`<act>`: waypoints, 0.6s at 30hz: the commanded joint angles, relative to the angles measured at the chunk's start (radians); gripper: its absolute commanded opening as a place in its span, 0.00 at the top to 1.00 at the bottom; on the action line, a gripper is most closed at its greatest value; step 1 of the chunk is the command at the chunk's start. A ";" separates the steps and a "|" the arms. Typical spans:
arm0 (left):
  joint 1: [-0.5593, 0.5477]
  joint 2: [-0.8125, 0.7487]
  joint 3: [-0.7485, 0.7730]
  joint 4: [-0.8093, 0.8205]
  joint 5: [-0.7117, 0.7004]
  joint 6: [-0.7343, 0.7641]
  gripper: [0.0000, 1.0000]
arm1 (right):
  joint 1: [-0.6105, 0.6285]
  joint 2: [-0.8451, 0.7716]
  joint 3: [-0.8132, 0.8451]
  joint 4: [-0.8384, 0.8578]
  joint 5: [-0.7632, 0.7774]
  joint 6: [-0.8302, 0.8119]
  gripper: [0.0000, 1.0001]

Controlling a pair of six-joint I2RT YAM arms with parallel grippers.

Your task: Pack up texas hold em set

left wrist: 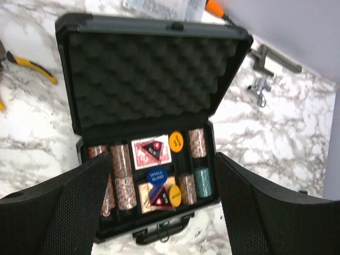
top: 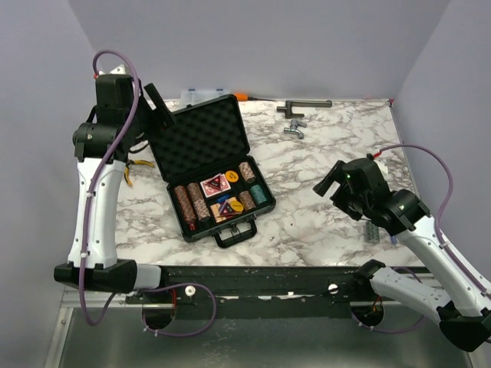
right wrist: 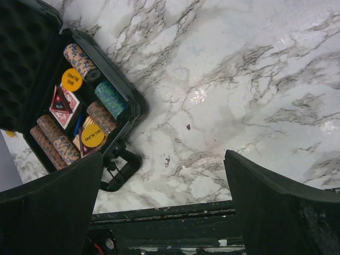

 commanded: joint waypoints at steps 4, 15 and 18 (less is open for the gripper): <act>0.195 0.181 0.195 -0.006 0.240 -0.044 0.25 | 0.008 -0.034 -0.028 -0.025 0.009 0.037 0.01; 0.347 0.431 0.382 0.004 0.421 -0.089 0.32 | 0.007 -0.075 -0.087 -0.024 0.049 0.070 0.00; 0.389 0.496 0.443 0.003 0.497 -0.136 0.33 | 0.007 -0.078 -0.096 -0.024 0.064 0.073 0.00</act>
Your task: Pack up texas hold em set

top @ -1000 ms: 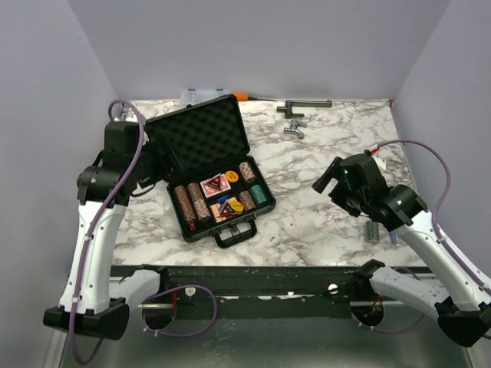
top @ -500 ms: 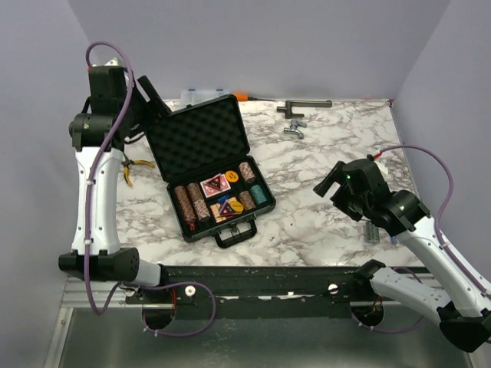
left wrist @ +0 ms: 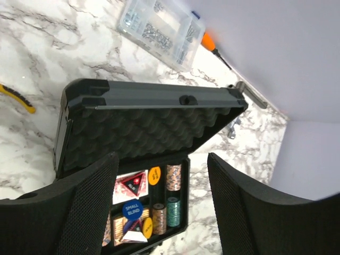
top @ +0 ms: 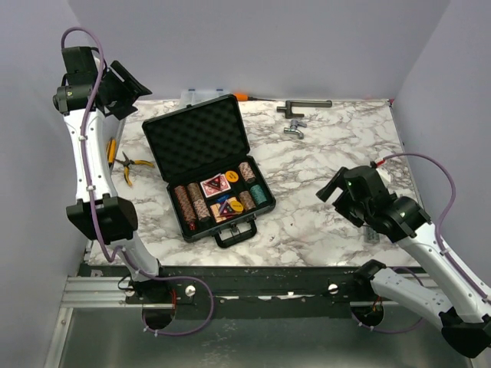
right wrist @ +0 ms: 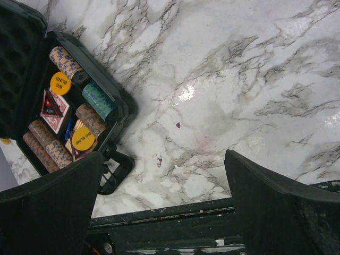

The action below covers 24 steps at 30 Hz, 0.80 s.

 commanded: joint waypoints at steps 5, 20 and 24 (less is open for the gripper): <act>0.105 0.178 0.191 -0.007 0.193 -0.107 0.37 | 0.007 -0.018 -0.027 -0.016 0.074 0.023 0.00; 0.135 0.372 0.218 -0.004 0.153 -0.169 0.54 | 0.008 0.005 -0.006 -0.038 0.092 -0.007 0.00; 0.134 0.420 0.203 0.001 0.186 -0.178 0.59 | 0.007 0.017 -0.007 -0.037 0.091 -0.007 0.00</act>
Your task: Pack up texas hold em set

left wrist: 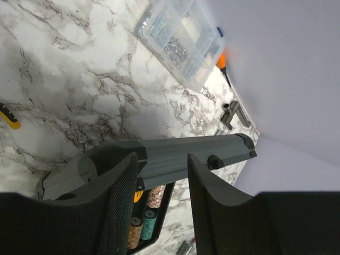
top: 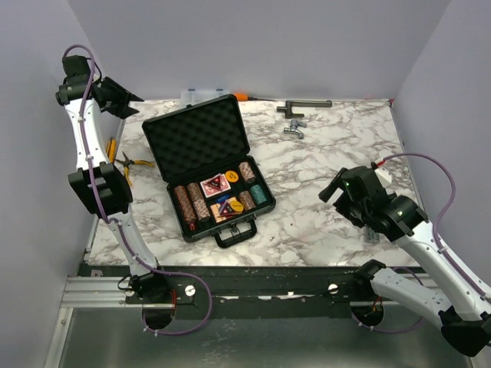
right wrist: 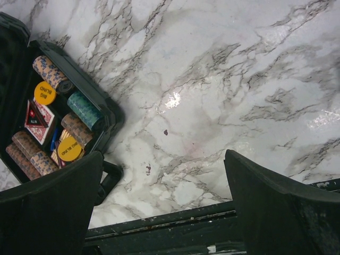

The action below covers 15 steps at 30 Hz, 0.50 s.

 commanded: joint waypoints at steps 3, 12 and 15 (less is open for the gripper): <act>0.007 0.084 -0.013 -0.005 0.074 -0.012 0.60 | 0.008 0.016 0.001 -0.012 0.029 0.000 0.00; -0.013 0.145 -0.064 -0.011 0.187 0.004 0.63 | 0.008 0.041 -0.004 0.010 0.019 0.001 0.00; -0.034 0.152 -0.069 -0.017 0.210 0.014 0.64 | 0.007 0.039 -0.007 0.010 0.019 0.004 0.00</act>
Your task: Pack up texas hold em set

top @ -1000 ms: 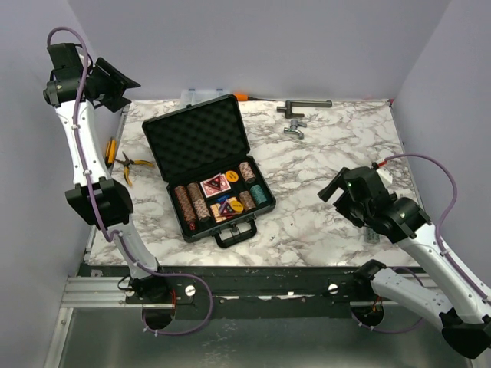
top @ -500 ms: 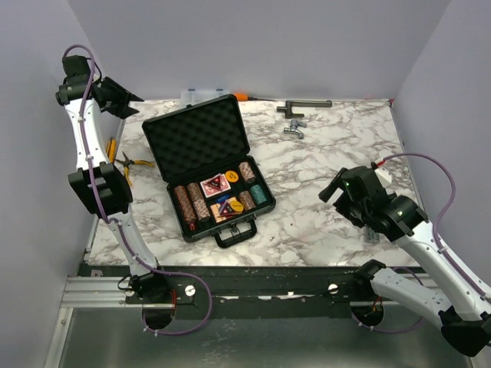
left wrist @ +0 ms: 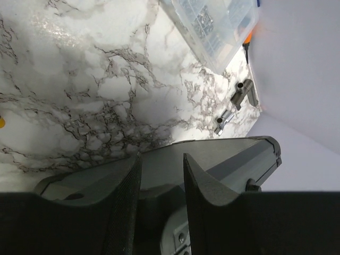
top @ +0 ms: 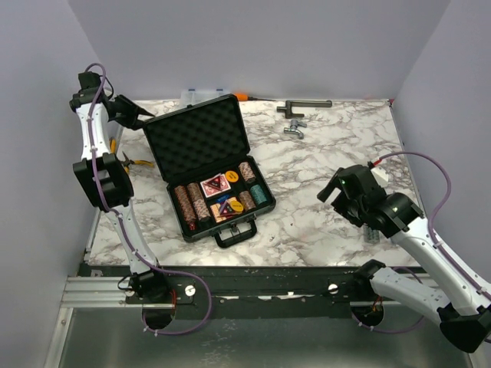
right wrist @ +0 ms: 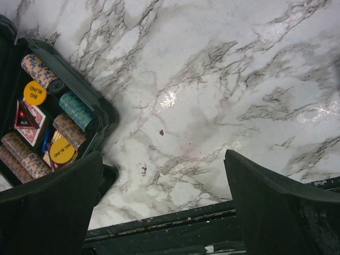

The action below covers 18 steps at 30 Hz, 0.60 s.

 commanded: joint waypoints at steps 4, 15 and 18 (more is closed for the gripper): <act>-0.055 -0.001 -0.037 -0.018 0.116 0.031 0.64 | 0.007 -0.014 -0.010 -0.003 0.019 0.011 0.00; -0.087 -0.066 -0.111 -0.025 0.145 0.034 0.66 | 0.008 -0.089 -0.003 -0.075 0.039 0.011 0.00; -0.098 -0.093 -0.136 -0.034 0.128 0.043 0.67 | 0.008 -0.104 0.000 -0.080 0.041 0.000 0.00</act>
